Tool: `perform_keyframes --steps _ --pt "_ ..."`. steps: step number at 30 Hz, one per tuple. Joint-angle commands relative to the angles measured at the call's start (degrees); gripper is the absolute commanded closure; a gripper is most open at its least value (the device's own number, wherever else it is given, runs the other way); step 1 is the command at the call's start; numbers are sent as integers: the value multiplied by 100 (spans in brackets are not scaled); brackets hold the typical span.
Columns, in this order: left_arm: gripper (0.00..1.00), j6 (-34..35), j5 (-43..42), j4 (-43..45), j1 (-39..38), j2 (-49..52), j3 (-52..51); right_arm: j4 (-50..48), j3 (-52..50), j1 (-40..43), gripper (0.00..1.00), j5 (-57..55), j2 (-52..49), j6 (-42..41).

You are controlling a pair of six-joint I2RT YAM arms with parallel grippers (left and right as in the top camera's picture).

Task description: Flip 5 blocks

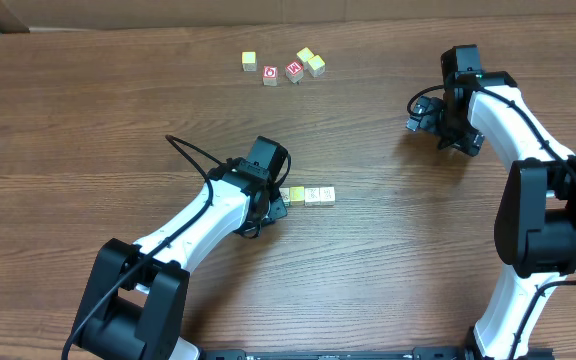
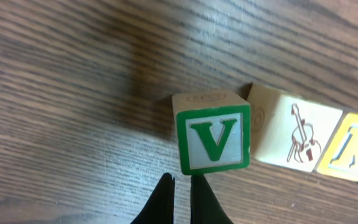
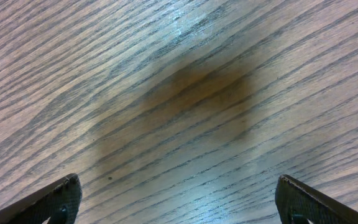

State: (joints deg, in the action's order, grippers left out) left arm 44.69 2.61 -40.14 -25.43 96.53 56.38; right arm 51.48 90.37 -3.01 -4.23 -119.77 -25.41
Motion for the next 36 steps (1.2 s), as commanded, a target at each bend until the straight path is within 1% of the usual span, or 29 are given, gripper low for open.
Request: perform_keyframes --steps 1,11,14,17,21,27,32,36 --pt "96 74 308 55 -22 -92 -52 -24 118 13 0 33 -4 37" --pt "96 50 393 122 -22 -92 -52 -24 118 13 0 33 -4 37" --pt "96 31 310 140 -20 -98 -44 -24 118 13 0 31 -4 37" --pt "96 -120 55 127 -20 -173 2 -24 118 13 0 33 -4 37" --pt "96 -146 63 90 4 -459 92 -24 118 13 0 33 -4 37" --pt "96 -297 98 11 310 -750 125 -24 118 13 0 33 -4 37" --pt "96 -579 293 -186 605 -592 120 -24 118 13 0 33 -4 35" --pt "96 -656 402 -175 656 -365 109 -24 118 13 0 33 -4 37"
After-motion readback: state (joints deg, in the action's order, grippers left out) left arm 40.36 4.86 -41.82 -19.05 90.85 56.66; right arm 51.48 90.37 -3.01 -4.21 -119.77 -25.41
